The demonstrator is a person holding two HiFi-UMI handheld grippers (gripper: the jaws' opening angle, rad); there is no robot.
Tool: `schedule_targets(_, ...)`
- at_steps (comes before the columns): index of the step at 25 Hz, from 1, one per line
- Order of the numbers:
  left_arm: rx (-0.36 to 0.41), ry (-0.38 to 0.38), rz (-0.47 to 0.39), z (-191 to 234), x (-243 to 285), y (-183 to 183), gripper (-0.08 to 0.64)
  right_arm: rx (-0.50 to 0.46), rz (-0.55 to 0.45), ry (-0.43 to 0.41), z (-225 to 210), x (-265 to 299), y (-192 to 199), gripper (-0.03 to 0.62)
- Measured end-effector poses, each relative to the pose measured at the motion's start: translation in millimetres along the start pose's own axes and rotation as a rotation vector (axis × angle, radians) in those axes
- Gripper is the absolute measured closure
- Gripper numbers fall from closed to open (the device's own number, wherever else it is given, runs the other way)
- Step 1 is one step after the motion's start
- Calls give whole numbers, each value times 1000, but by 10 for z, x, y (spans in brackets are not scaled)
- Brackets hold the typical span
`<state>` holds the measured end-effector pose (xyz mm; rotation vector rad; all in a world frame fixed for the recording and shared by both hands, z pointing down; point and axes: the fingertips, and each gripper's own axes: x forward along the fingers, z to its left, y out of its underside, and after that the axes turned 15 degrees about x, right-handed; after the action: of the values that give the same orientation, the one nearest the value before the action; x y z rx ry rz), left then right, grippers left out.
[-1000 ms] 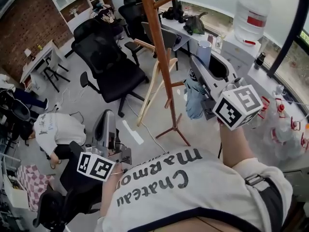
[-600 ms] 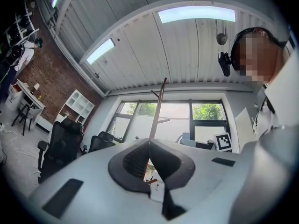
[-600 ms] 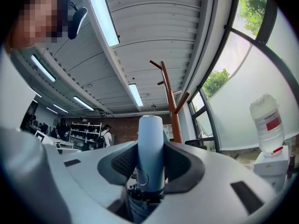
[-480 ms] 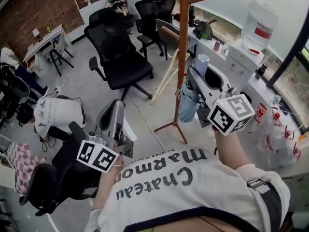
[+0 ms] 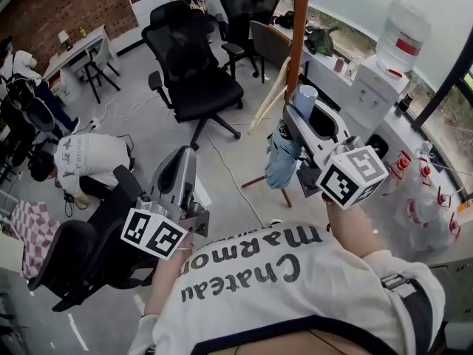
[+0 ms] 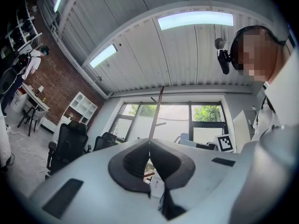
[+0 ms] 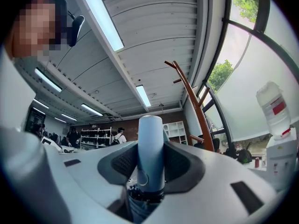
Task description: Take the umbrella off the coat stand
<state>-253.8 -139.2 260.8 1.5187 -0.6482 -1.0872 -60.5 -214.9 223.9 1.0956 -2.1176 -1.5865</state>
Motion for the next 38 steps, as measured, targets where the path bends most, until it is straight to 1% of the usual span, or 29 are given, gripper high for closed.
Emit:
schedule_targets(6,9,19,14,-51,-225,-23,535,-9,24,18,255,-138,214,425)
schedule_targets(12,-23,45,22,-120,-358,28,535,-20,64,61,350,-303,393,425)
schedule_targets(14,-27,47,24,-136,-363,57,535,-19,73,74,339,-334,425,425)
schedule_targets(18,11,54,38,-209,-331,118,535,-26,96,98,271,-387,473,425)
schedule_targets(25,-49,68,60,-258,-291,344,535,-35,108,135,137,-478,554,425)
schedule_targets(29,-88,72,75,-299,-257,460,535,-40,137,159,26,-534,638,425)
schedule_targets(38,-99,70,70,-280,-182,452,535,-65,148,161,-58,-516,632,425)
